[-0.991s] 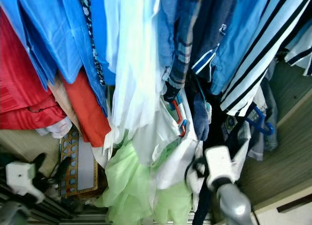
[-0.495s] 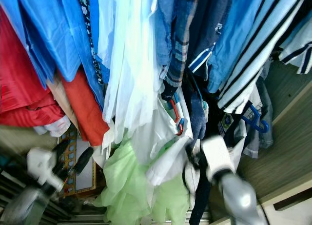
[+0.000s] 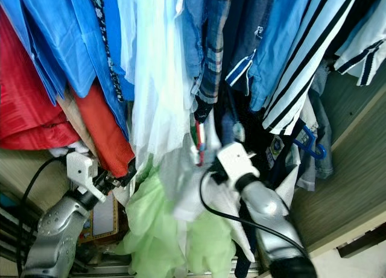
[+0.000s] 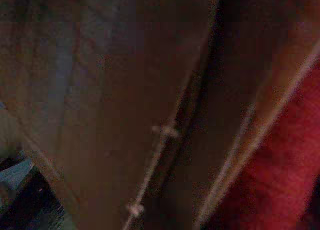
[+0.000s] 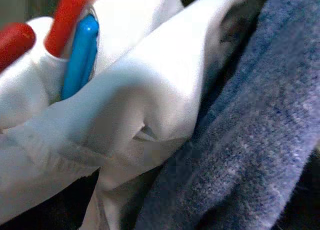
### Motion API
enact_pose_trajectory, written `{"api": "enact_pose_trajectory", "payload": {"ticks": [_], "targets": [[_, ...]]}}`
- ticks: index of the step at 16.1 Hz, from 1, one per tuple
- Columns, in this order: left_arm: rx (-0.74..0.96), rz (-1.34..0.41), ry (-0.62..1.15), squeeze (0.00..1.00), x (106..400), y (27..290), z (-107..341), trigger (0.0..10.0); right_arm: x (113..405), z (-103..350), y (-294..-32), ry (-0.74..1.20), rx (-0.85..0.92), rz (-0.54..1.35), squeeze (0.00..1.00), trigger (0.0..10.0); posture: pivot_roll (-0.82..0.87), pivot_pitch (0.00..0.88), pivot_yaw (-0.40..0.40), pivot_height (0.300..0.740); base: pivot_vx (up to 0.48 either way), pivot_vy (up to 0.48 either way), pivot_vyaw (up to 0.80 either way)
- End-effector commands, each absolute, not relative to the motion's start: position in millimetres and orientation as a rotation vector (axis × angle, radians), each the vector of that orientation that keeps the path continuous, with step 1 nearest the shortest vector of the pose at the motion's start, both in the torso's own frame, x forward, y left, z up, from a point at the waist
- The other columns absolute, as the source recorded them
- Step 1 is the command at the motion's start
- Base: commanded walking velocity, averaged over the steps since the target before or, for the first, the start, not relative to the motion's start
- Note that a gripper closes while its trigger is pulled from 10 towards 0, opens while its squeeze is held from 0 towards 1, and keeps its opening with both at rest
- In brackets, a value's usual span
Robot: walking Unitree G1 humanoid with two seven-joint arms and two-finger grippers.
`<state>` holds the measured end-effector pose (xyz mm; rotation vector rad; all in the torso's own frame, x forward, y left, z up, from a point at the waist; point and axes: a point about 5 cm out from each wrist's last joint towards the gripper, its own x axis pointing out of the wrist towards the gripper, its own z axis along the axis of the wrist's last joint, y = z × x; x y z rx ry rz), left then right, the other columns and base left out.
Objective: Clean up the room
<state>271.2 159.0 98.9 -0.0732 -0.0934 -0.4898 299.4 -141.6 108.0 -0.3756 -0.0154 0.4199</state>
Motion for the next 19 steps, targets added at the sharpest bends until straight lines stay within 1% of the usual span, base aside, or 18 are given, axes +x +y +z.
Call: {"api": "enact_pose_trajectory", "payload": {"ticks": [1, 2, 3, 4, 6, 7, 8, 10, 12, 13, 15, 16, 17, 18, 19], "targets": [[-0.069, -0.506, -0.076, 0.00, 272.4, 158.0, 97.4, 10.0, 303.4, 115.2, -138.0, -0.050, -0.374, 0.412, 0.00, 10.0, 0.00, 0.000, -0.028, 0.740, 0.000, 0.000, 0.00], [-0.058, -0.508, -0.057, 0.00, 272.8, 158.2, 96.9, 10.0, 300.9, 111.5, -134.1, -0.038, -0.362, 0.428, 0.00, 10.0, 0.02, 0.000, -0.027, 0.740, 0.000, 0.000, 0.00], [0.001, -0.541, -0.013, 0.00, 272.8, 155.4, 92.0, 10.0, 297.1, 98.0, -129.1, -0.004, -0.333, 0.500, 0.00, 10.0, 0.03, 0.000, -0.028, 0.740, 0.000, 0.000, 0.00], [0.031, -0.548, 0.006, 0.00, 272.3, 154.2, 89.3, 10.0, 296.3, 90.4, -128.6, 0.017, -0.318, 0.501, 0.00, 10.0, 0.03, 0.000, -0.028, 0.740, 0.000, 0.000, 0.00], [0.004, -0.462, -0.020, 0.00, 270.6, 156.0, 86.4, 10.0, 291.5, 82.1, -126.8, 0.019, -0.307, 0.494, 0.00, 10.0, 0.02, 0.000, -0.033, 0.740, 0.000, 0.000, 0.00], [-0.033, -0.371, -0.021, 0.00, 264.1, 162.2, 82.2, 10.0, 288.3, 84.0, -134.3, 0.004, -0.291, 0.427, 0.00, 10.0, 0.02, 0.000, -0.037, 0.740, 0.000, 0.000, 0.00], [-0.039, -0.330, -0.019, 0.00, 260.6, 166.5, 80.7, 10.0, 287.5, 86.6, -138.6, -0.011, -0.290, 0.386, 0.00, 10.0, 0.02, 0.000, -0.036, 0.740, 0.000, 0.000, 0.00], [-0.047, -0.146, -0.041, 0.00, 237.4, 189.7, 77.7, 10.0, 279.2, 96.2, -153.7, -0.052, -0.274, 0.221, 0.00, 10.0, 0.01, 0.000, -0.029, 0.740, 0.000, 0.000, 0.00], [-0.021, -0.049, -0.018, 0.00, 207.3, 205.9, 78.5, 10.0, 264.7, 107.3, -163.2, -0.069, -0.194, 0.120, 0.00, 10.0, 0.02, 0.000, -0.025, 0.740, 0.000, 0.000, 0.00], [-0.001, -0.045, -0.010, 0.00, 200.3, 208.0, 80.3, 10.0, 260.1, 110.7, -166.4, -0.075, -0.190, 0.090, 0.00, 10.0, 0.02, 0.000, -0.027, 0.740, 0.000, 0.000, 0.00], [-0.001, -0.026, -0.004, 0.00, 177.7, 207.4, 91.2, 10.0, 236.9, 121.9, -176.8, -0.091, -0.186, 0.027, 0.00, 10.0, 0.02, 0.000, -0.034, 0.740, 0.000, 0.000, 0.00], [-0.035, -0.037, -0.010, 0.00, 170.7, 198.7, 98.7, 10.0, 225.2, 127.7, -183.1, -0.088, -0.220, -0.021, 0.00, 10.0, 0.02, 0.000, -0.037, 0.740, 0.000, 0.000, 0.00], [-0.044, -0.048, -0.005, 0.00, 168.3, 194.1, 101.2, 10.0, 221.1, 129.8, -184.9, -0.081, -0.244, -0.038, 0.00, 10.0, 0.01, 0.000, -0.036, 0.740, 0.000, 0.000, 0.00], [-0.023, -0.056, 0.014, 0.00, 167.4, 189.2, 98.0, 10.0, 214.8, 121.7, -185.2, -0.039, -0.228, -0.014, 0.00, 10.0, 0.01, 0.002, -0.033, 0.740, 0.000, 0.000, 0.00], [-0.026, -0.051, 0.024, 0.00, 167.4, 189.2, 97.4, 10.0, 213.9, 121.4, -185.0, -0.033, -0.233, -0.014, 0.00, 10.0, 0.01, 0.002, -0.033, 0.740, 0.000, 0.000, 0.00]]}}
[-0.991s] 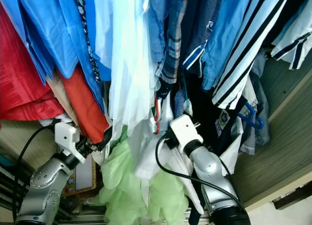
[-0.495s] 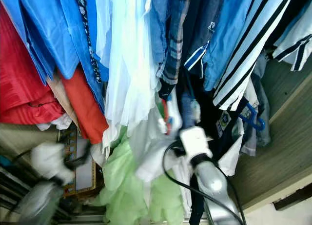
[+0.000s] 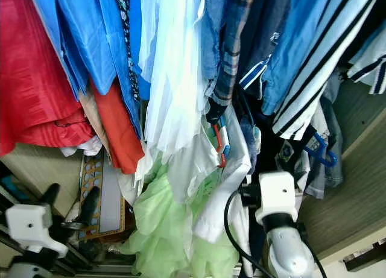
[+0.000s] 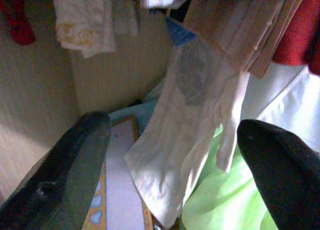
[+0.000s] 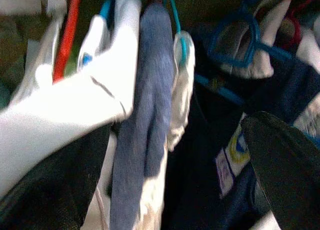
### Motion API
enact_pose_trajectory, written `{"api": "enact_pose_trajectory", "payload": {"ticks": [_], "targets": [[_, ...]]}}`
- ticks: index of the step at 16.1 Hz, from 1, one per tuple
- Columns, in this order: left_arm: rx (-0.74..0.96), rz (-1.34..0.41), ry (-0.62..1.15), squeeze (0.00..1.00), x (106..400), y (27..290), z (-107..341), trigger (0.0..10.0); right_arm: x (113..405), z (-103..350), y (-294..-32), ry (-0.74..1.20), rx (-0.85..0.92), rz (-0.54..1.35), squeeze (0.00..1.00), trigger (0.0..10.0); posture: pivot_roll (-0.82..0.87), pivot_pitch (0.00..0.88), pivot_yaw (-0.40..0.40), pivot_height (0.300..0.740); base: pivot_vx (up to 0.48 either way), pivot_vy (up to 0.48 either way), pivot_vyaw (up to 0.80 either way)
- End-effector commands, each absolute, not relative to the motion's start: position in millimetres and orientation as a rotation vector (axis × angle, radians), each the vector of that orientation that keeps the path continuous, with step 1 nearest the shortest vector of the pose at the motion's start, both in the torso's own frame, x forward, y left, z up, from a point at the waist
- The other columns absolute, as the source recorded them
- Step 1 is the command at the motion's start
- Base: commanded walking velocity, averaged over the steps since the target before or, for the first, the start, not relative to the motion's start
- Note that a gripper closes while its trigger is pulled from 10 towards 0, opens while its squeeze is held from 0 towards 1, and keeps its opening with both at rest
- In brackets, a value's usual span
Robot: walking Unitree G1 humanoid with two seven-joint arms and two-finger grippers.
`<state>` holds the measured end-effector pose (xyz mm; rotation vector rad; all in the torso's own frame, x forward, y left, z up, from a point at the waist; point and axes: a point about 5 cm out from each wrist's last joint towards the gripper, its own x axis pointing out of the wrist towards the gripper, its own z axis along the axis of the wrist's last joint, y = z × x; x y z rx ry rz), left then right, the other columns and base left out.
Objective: Clean up the room
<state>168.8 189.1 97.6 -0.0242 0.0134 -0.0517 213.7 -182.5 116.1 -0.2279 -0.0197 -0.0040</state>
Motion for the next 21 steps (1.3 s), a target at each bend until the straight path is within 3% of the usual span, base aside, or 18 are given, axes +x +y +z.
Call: {"api": "enact_pose_trajectory", "payload": {"ticks": [1, 7, 10, 13, 15, 17, 21], "targets": [[0.027, -0.020, 0.041, 0.00, 171.0, 196.7, 96.3, 10.0, 214.4, 124.4, -182.3, -0.040, -0.244, -0.004, 0.00, 10.0, 0.00, 0.000, -0.031, 0.740, 0.000, 0.000, 0.00], [-0.029, -0.007, 0.036, 0.00, 187.2, 195.4, 97.4, 10.0, 217.9, 112.8, -179.1, 0.052, -0.220, 0.012, 0.00, 10.0, 0.00, 0.000, -0.028, 0.740, 0.000, 0.000, 0.00], [0.004, -0.038, 0.101, 0.00, 198.5, 198.7, 88.8, 10.0, 211.8, 101.0, -200.1, 0.121, -0.277, -0.067, 0.00, 10.0, -0.01, 0.000, -0.034, 0.740, 0.000, 0.000, 0.00], [0.004, -0.084, 0.119, 0.00, 200.9, 186.8, 85.7, 10.0, 183.3, 83.7, -216.8, 0.265, -0.324, -0.099, 0.00, 10.0, -0.03, 0.000, -0.033, 0.740, 0.000, 0.000, 0.00], [0.019, -0.097, 0.109, 0.00, 202.8, 183.8, 88.0, 10.0, 185.0, 101.9, -217.3, 0.151, -0.386, -0.116, 0.00, 10.0, -0.04, 0.005, -0.030, 0.740, 0.000, 0.000, 0.00], [0.035, -0.097, 0.085, 0.00, 206.0, 183.2, 92.9, 10.0, 198.4, 128.1, -201.3, -0.003, -0.430, -0.061, 0.00, 10.0, -0.04, 0.004, -0.026, 0.740, 0.000, 0.000, 0.00], [0.041, -0.081, 0.059, 0.00, 209.5, 181.9, 101.1, 10.0, 207.5, 144.7, -181.1, -0.121, -0.510, 0.031, 0.00, 10.0, -0.03, 0.001, -0.029, 0.740, 0.000, 0.000, 0.40]]}}
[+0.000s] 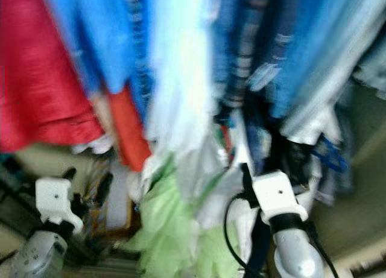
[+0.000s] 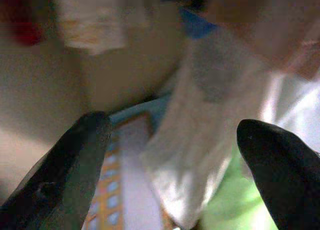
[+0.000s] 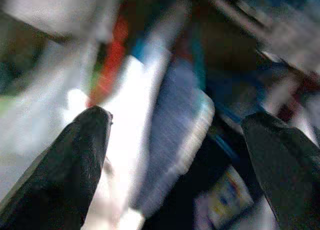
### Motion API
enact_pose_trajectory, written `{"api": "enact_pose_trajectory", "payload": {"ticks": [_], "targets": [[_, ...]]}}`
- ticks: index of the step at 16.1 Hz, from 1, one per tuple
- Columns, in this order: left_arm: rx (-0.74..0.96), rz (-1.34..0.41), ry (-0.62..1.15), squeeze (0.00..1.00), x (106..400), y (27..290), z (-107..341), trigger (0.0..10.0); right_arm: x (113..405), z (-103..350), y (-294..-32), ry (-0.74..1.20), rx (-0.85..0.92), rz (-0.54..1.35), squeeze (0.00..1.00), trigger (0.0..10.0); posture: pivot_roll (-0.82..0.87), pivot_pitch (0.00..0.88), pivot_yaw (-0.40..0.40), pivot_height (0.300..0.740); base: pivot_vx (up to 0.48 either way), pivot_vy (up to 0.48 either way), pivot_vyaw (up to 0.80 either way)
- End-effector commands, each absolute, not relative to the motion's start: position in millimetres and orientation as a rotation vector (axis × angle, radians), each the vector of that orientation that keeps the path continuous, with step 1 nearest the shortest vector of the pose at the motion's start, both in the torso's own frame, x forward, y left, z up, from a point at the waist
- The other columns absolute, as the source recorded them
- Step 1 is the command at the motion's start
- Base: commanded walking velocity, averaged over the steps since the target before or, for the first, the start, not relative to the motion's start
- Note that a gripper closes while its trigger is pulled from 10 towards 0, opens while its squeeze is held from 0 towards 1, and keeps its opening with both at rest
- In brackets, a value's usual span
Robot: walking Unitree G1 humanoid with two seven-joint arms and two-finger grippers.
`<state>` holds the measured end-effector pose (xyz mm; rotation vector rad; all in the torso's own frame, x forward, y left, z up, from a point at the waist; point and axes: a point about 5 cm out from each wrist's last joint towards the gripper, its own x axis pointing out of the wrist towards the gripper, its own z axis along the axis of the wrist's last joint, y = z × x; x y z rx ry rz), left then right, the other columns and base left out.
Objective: Clean up the room
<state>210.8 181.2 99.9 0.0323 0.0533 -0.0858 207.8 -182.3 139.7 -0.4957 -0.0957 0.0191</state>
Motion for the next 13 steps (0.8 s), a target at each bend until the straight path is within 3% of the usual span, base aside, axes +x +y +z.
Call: {"api": "enact_pose_trajectory", "payload": {"ticks": [1, 13], "targets": [[0.043, -0.079, 0.052, 0.00, 210.1, 180.5, 104.6, 10.0, 207.1, 142.8, -180.4, -0.113, -0.501, 0.037, 0.00, 10.0, -0.03, 0.001, -0.029, 0.740, 0.000, 0.000, 0.80], [0.068, -0.076, 0.079, 0.00, 213.7, 162.2, 101.7, 10.0, 222.0, 129.0, -170.9, -0.102, -0.477, 0.078, 0.00, 10.0, -0.03, 0.000, -0.027, 0.740, 0.000, 0.000, 0.80]]}}
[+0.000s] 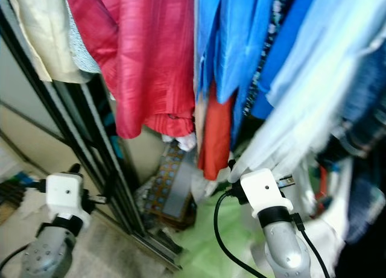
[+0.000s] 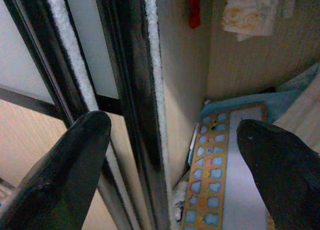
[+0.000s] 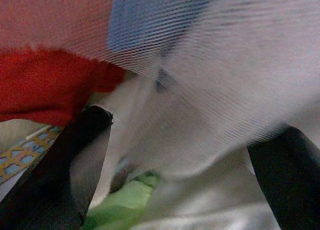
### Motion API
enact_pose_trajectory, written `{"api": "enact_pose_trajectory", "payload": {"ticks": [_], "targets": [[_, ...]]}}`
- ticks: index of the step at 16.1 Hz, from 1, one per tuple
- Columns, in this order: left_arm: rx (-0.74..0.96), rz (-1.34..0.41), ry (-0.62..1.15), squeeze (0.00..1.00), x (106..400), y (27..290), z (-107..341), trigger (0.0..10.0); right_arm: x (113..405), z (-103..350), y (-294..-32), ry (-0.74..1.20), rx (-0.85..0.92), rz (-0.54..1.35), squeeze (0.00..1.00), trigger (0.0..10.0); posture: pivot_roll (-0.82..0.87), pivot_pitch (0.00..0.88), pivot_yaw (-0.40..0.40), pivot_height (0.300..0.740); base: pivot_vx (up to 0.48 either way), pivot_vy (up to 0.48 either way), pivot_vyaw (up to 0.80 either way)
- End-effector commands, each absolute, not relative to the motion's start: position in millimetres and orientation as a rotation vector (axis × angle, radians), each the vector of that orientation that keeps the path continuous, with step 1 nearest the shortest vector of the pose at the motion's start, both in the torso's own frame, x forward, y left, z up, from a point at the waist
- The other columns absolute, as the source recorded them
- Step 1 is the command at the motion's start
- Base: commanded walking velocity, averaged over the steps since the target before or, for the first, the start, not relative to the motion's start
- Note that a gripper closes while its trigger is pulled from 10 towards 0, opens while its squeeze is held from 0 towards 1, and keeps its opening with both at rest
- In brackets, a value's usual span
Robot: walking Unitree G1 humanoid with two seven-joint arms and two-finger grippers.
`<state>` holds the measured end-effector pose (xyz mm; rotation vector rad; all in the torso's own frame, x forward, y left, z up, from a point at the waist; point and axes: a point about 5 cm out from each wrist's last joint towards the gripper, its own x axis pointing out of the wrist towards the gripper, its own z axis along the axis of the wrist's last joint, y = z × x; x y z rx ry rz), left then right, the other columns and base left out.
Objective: Clean up the room
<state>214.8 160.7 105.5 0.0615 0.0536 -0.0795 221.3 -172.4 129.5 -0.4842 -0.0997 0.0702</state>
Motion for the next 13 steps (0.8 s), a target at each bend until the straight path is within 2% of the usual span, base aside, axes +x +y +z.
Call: {"api": "enact_pose_trajectory", "payload": {"ticks": [1, 3, 4, 8, 11, 13], "targets": [[0.067, -0.063, 0.083, 0.00, 212.6, 162.8, 100.7, 10.0, 222.7, 127.4, -169.7, -0.099, -0.473, 0.081, 0.00, 10.0, -0.03, 0.000, -0.027, 0.740, 0.000, 0.000, 0.80], [0.072, -0.064, 0.131, 0.00, 210.6, 163.3, 96.4, 10.0, 223.5, 125.6, -168.8, -0.098, -0.469, 0.083, 0.00, 10.0, -0.03, 0.000, -0.023, 0.740, 0.000, 0.000, 0.80], [-0.031, -0.122, 0.140, 0.00, 209.0, 160.0, 95.0, 10.0, 223.6, 125.0, -168.5, -0.099, -0.467, 0.086, 0.00, 10.0, -0.03, 0.000, -0.022, 0.740, 0.000, 0.000, 0.80], [-0.070, -0.104, 0.103, 0.00, 206.7, 163.6, 99.3, 10.0, 224.1, 124.3, -168.4, -0.101, -0.470, 0.088, 0.00, 10.0, -0.03, 0.003, -0.025, 0.740, 0.000, 0.000, 0.80], [0.040, -0.045, 0.094, 0.00, 206.1, 168.3, 100.6, 10.0, 223.7, 123.6, -168.2, -0.102, -0.470, 0.097, 0.00, 10.0, -0.03, 0.006, -0.030, 0.740, 0.000, 0.000, 0.80], [0.044, -0.042, 0.094, 0.00, 205.6, 167.6, 100.4, 10.0, 223.7, 123.5, -168.2, -0.103, -0.471, 0.099, 0.00, 10.0, -0.03, 0.006, -0.030, 0.740, 0.000, 0.000, 0.80]]}}
